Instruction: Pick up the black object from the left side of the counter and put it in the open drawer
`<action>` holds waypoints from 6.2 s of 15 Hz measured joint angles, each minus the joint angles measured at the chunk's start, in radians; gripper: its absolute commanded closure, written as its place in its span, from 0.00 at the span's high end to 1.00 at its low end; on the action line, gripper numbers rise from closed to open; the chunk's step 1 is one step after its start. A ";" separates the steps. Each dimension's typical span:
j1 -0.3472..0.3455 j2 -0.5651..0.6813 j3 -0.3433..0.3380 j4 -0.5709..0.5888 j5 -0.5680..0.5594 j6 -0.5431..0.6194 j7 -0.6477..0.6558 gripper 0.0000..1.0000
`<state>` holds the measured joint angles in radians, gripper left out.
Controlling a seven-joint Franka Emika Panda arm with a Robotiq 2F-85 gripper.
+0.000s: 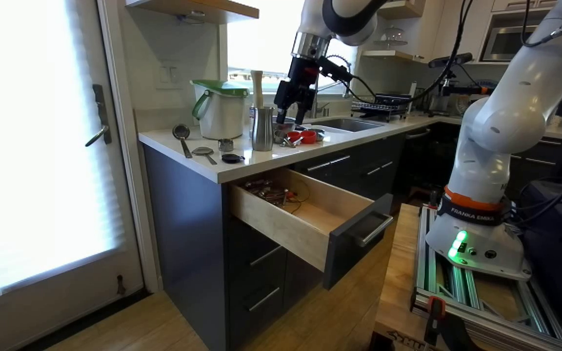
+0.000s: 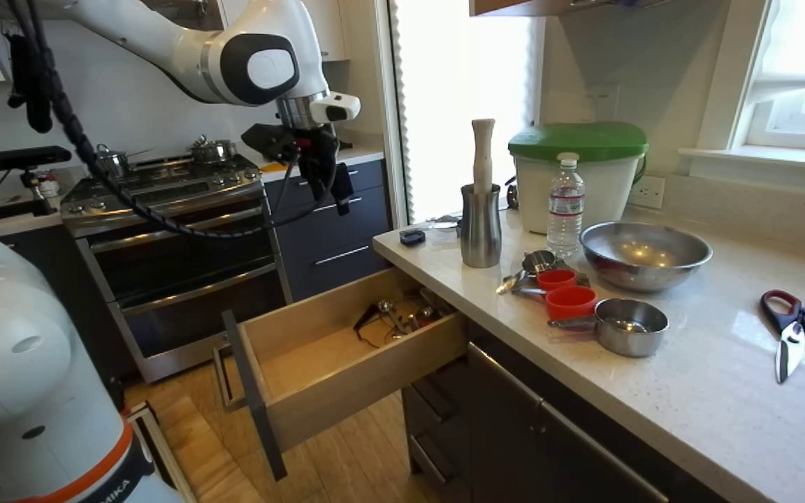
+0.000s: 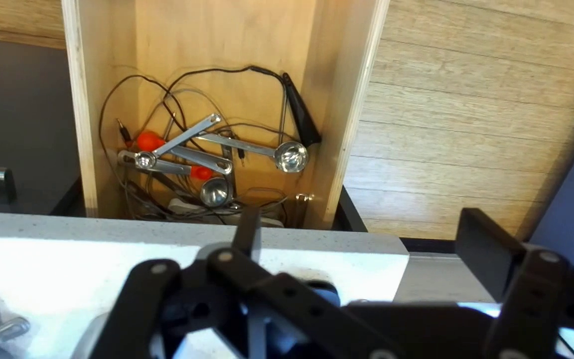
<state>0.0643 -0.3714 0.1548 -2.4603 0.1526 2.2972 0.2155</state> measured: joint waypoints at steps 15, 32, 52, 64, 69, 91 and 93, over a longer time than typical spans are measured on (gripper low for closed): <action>0.005 0.394 0.026 0.323 -0.226 0.077 0.019 1.00; 0.018 0.492 -0.012 0.412 -0.216 0.082 -0.055 1.00; 0.005 0.676 -0.053 0.474 -0.147 0.268 -0.292 1.00; 0.001 0.736 -0.055 0.523 -0.149 0.267 -0.371 1.00; -0.002 0.749 -0.055 0.528 -0.149 0.264 -0.381 0.68; -0.046 0.540 -0.067 0.346 -0.038 0.040 -0.362 0.42; -0.057 0.500 -0.070 0.284 0.001 0.071 -0.377 0.42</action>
<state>0.0077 0.1285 0.0843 -2.1768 0.1540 2.3680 -0.1618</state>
